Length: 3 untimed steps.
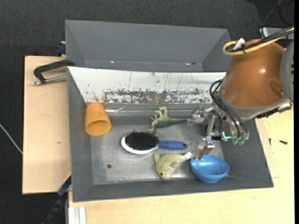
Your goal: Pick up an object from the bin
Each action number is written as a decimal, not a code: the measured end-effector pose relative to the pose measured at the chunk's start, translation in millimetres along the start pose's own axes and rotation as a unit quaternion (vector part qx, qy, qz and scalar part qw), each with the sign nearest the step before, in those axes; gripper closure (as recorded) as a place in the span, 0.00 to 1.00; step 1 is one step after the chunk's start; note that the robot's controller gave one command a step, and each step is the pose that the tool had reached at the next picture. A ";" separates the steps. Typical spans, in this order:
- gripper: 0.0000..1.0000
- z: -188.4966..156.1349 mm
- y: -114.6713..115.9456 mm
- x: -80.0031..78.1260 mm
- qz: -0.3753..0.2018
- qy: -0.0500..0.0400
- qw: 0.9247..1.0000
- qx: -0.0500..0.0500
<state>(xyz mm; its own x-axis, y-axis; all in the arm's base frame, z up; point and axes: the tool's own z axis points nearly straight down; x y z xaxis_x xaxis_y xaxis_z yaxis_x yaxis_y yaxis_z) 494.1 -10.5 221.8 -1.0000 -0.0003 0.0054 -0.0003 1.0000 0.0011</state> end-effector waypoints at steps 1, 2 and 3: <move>0.00 63.0 28.5 -13.3 -0.136 -0.001 0.991 0.000; 0.00 63.5 24.7 -9.8 -0.069 -0.002 0.998 0.000; 0.00 104.4 8.4 2.5 0.048 -0.001 0.999 0.000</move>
Offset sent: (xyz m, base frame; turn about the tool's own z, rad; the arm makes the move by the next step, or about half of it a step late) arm 0.0133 0.0269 -0.0618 -0.2713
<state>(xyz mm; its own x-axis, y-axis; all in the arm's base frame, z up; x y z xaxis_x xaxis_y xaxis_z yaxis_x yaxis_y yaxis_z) 491.0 -2.0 117.3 -0.9954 0.0955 0.0034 0.0955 0.9954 0.0007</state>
